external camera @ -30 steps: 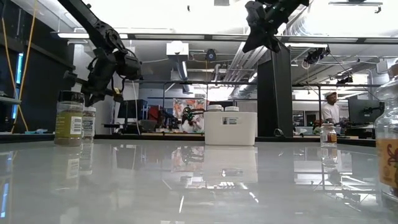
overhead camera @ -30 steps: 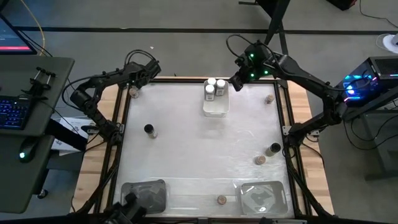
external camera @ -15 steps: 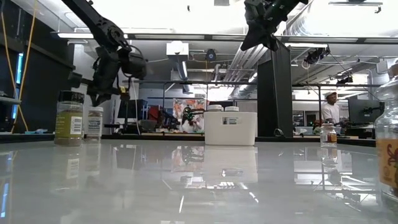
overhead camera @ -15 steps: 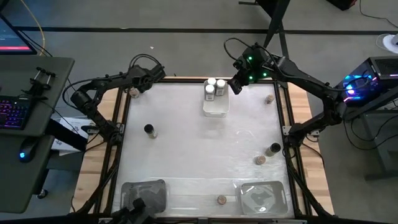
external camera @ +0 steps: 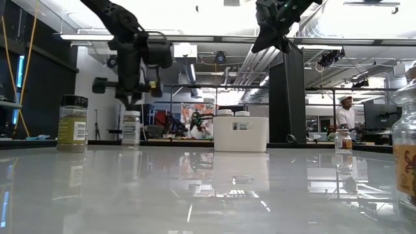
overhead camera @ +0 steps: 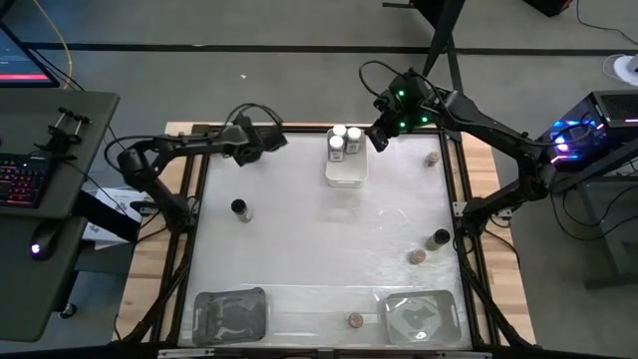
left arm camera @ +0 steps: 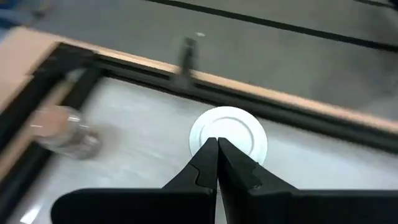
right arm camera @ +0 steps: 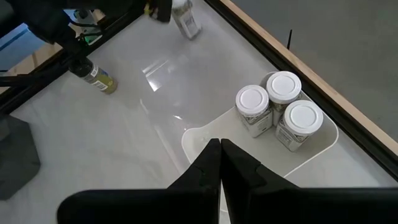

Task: Sort spices by type
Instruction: Put the white seasoning bottle into the white bin

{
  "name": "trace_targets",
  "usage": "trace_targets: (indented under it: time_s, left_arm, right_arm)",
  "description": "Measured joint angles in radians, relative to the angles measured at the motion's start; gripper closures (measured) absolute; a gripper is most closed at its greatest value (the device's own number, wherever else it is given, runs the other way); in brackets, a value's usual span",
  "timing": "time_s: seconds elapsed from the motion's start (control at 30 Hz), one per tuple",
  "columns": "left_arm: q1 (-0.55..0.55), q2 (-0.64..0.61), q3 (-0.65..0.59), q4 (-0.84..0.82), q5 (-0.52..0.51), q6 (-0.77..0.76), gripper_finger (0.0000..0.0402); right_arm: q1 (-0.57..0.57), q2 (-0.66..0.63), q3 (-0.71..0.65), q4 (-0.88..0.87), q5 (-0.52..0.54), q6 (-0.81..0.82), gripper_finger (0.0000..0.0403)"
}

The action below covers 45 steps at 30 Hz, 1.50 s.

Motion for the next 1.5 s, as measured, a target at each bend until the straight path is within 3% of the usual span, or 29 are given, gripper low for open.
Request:
trace_targets:
  time_s: [0.2, 0.5, 0.77, 0.97, 1.1, 1.27, 1.5]
  left_arm:
    - [-0.165, 0.0, 0.0, 0.077, 0.077, 0.152, 0.0401]
    - [-0.392, -0.055, -0.002, 0.054, 0.184, 0.384, 0.0401]
    - [-0.471, -0.199, -0.008, 0.009, 0.382, 0.725, 0.0401]
    - [-0.456, -0.303, 0.028, -0.005, 0.486, 0.727, 0.0401]
    - [-0.432, -0.352, 0.121, -0.002, 0.507, 0.626, 0.0394]
    - [-0.405, -0.349, 0.22, -0.075, 0.602, 0.618, 0.033]
    - [-0.357, -0.3, 0.231, -0.166, 0.753, 0.612, 0.0167]
  right_arm:
    - [0.0, 0.0, 0.0, 0.006, 0.001, -0.004, 0.0402]
    - [0.0, 0.0, 0.0, 0.007, 0.001, -0.005, 0.0402]
    - [0.0, 0.0, 0.0, 0.01, -0.003, -0.026, 0.0402]
    - [0.0, 0.0, 0.0, 0.016, -0.002, -0.027, 0.0402]
    - [-0.002, 0.0, 0.0, 0.016, -0.002, -0.031, 0.0402]
    - [-0.004, 0.0, 0.0, 0.016, -0.002, -0.067, 0.0402]
    - [-0.004, 0.0, 0.0, 0.01, -0.002, -0.101, 0.0402]
